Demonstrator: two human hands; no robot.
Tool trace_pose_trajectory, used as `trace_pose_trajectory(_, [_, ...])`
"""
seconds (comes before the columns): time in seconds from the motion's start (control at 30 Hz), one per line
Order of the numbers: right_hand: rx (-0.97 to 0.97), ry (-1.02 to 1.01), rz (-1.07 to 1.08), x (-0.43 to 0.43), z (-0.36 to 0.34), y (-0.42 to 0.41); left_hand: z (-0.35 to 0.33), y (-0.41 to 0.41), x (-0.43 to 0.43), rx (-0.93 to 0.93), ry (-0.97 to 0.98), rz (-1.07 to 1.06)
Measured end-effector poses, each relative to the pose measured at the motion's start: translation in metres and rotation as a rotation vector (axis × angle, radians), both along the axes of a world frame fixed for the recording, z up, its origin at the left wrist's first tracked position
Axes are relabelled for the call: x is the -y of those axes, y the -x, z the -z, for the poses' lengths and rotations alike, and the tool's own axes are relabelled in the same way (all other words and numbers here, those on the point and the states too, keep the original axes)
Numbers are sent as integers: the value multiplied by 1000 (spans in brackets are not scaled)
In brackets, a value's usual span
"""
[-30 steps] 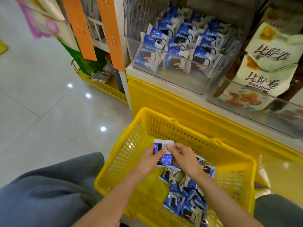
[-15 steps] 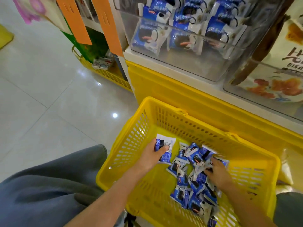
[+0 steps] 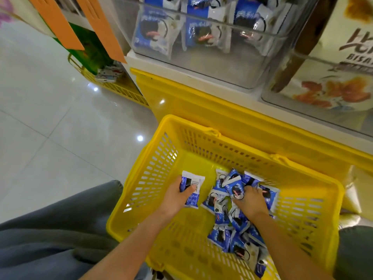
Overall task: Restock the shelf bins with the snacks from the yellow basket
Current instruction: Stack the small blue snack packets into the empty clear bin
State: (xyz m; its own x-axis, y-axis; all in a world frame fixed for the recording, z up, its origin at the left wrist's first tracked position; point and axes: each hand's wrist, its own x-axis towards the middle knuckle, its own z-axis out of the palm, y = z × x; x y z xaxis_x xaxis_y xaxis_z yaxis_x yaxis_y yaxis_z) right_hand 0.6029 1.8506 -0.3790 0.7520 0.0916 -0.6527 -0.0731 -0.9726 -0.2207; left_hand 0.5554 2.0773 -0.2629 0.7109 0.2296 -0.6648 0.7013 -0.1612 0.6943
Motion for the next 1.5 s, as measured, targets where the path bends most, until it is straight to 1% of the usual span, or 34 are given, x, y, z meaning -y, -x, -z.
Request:
trace_pose_trajectory(0.07, [-34,-190,183,-4,-7,-1,-2,-1,1,-16,-1,-2])
trace_pose_trajectory(0.13, [-68,-316,300,-8,-20,-1,-3,-2,2,-23,1,-28])
trace_pose_trajectory(0.23, [-66,-436,363,-15,-41,-2,-6,0,2,-52,7,-75])
trace_pose_trajectory(0.3, [-70,-539,415,-22,-62,-3,-9,3,2,-106,37,-96])
trace_pose_trajectory(0.4, [-113,-705,418,-33,-100,-5,-20,8,2,-171,130,-161])
trace_pose_trajectory(0.47, [-104,-768,385,-36,-125,-3,-30,10,4,-168,232,-229])
trace_pose_trajectory(0.53, [-18,-773,349,-39,-150,0,-42,10,6,-131,402,-240])
trace_pose_trajectory(0.6, [44,-805,311,-41,-173,2,-57,7,8,-76,563,-203])
trace_pose_trajectory(0.63, [51,-826,280,-42,-184,4,-65,5,9,-38,616,-192])
trace_pose_trajectory(0.7, [61,-835,205,-42,-205,6,-81,1,13,55,654,-159])
trace_pose_trajectory(0.9, [99,-798,7,-37,-255,10,-116,-3,9,275,531,-55])
trace_pose_trajectory(1.0, [125,-735,-89,-39,-273,9,-130,-7,3,404,399,26])
trace_pose_trajectory(1.1, [278,-659,-194,-48,-292,10,-146,-16,-6,535,239,102])
trace_pose_trajectory(1.17, [366,-658,-179,-58,-303,10,-158,-23,-13,606,184,127])
trace_pose_trajectory(1.27, [442,-694,-105,-75,-315,8,-175,-30,-24,658,198,135])
trace_pose_trajectory(1.37, [494,-758,-75,-86,-338,-2,-187,-37,-35,680,266,121])
trace_pose_trajectory(1.5, [690,-642,-118,-98,-384,-35,-201,-48,-55,642,330,83])
